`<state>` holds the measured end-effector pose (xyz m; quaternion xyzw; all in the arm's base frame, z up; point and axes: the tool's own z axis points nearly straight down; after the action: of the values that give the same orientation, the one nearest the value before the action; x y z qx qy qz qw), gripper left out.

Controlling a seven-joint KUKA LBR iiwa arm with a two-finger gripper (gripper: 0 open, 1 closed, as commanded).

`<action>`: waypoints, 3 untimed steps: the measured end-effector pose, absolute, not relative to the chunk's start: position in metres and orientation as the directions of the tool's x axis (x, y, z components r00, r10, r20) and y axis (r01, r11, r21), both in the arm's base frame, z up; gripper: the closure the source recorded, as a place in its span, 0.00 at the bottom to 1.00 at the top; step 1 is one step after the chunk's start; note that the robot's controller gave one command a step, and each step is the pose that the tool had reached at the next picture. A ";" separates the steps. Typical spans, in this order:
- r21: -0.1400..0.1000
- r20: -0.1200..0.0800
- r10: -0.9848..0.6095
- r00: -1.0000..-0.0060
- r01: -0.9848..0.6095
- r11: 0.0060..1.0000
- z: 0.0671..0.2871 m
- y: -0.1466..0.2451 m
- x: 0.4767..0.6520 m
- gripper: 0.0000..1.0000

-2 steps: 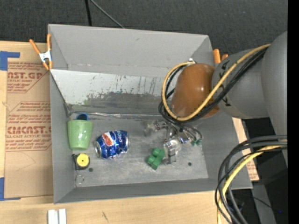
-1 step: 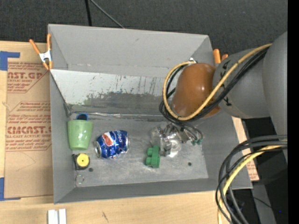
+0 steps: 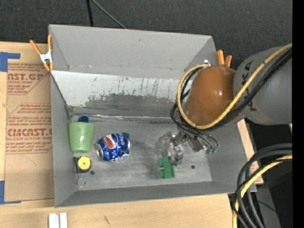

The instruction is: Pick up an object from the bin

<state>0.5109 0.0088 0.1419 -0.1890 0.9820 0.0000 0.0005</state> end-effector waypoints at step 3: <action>-0.003 -0.008 -0.379 -0.925 -0.379 0.925 0.259 0.000 0.484 1.00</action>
Offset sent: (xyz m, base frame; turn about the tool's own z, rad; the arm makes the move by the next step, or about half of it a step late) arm -0.0226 0.0231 0.0250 -0.0257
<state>0.4836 -0.0002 0.2588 -0.1933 0.9811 -0.0009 0.0044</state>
